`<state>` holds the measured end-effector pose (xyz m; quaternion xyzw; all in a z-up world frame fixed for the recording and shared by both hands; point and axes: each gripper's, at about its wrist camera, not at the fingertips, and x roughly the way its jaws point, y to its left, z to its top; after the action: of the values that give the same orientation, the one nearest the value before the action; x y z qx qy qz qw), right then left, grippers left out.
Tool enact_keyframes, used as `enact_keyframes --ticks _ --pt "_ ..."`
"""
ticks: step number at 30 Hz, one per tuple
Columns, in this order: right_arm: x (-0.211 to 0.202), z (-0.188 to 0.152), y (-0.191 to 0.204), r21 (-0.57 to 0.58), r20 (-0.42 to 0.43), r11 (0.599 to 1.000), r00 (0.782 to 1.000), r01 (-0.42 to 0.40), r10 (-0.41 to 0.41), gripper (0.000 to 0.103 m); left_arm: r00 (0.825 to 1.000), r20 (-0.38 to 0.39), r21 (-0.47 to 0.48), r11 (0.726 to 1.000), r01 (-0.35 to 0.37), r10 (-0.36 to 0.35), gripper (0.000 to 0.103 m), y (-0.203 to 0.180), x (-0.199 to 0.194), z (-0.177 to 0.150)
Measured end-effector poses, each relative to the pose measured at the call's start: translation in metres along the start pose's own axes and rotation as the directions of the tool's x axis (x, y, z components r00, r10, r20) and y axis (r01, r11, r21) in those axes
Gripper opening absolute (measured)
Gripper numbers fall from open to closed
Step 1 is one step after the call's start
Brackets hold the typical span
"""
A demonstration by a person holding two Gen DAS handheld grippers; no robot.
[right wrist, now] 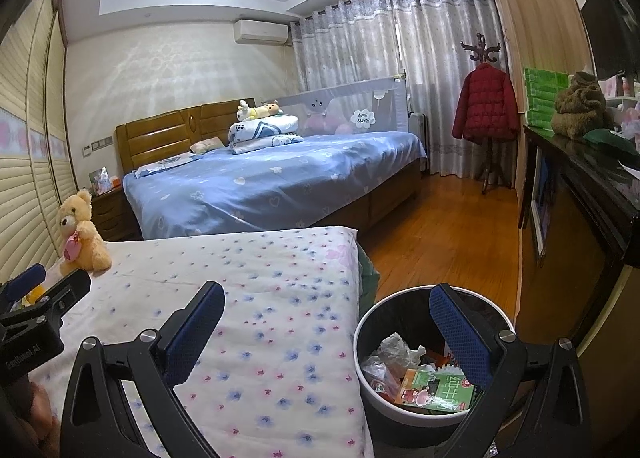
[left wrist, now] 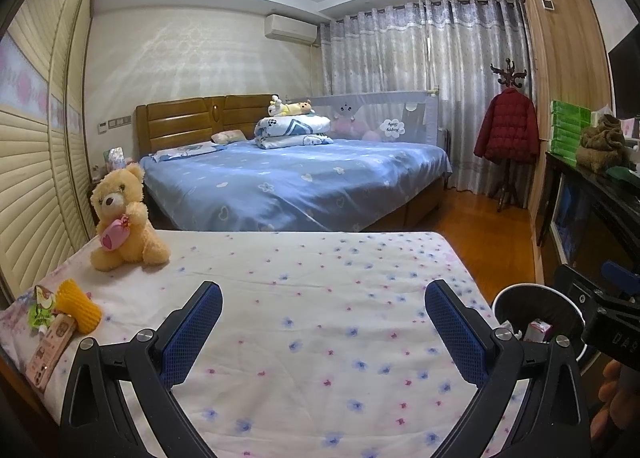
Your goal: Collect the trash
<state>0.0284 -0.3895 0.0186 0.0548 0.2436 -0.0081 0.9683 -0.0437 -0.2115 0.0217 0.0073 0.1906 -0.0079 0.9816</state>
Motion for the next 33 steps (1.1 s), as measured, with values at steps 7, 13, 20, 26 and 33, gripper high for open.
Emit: enact_keyframes --ticks 7,13,20,26,33 --pt "-0.0005 -0.0010 -0.0009 0.005 -0.009 1.000 1.000 -0.004 0.004 0.103 1.000 0.009 0.003 1.000 0.001 -0.001 0.102 0.0013 -0.0014 -0.0011" --pt "-0.0028 -0.0005 -0.0004 -0.002 -0.002 1.000 1.000 -0.009 0.009 0.103 1.000 0.011 0.004 1.000 0.005 -0.005 0.102 0.0019 -0.0021 -0.0015" --pt "-0.0042 -0.0009 -0.0005 0.000 -0.005 1.000 1.000 -0.013 0.013 0.103 1.000 0.009 0.007 1.000 0.011 -0.011 0.102 0.0028 -0.0025 -0.0013" --pt "-0.0047 -0.0011 -0.0002 -0.001 -0.004 1.000 1.000 -0.013 0.013 0.103 1.000 0.010 0.007 1.000 0.017 -0.017 0.102 0.0039 -0.0025 0.0005" --pt "-0.0053 -0.0008 -0.0005 0.001 -0.005 1.000 1.000 -0.014 0.014 0.103 1.000 0.008 0.004 1.000 0.021 -0.021 0.102 0.0047 -0.0027 0.0007"
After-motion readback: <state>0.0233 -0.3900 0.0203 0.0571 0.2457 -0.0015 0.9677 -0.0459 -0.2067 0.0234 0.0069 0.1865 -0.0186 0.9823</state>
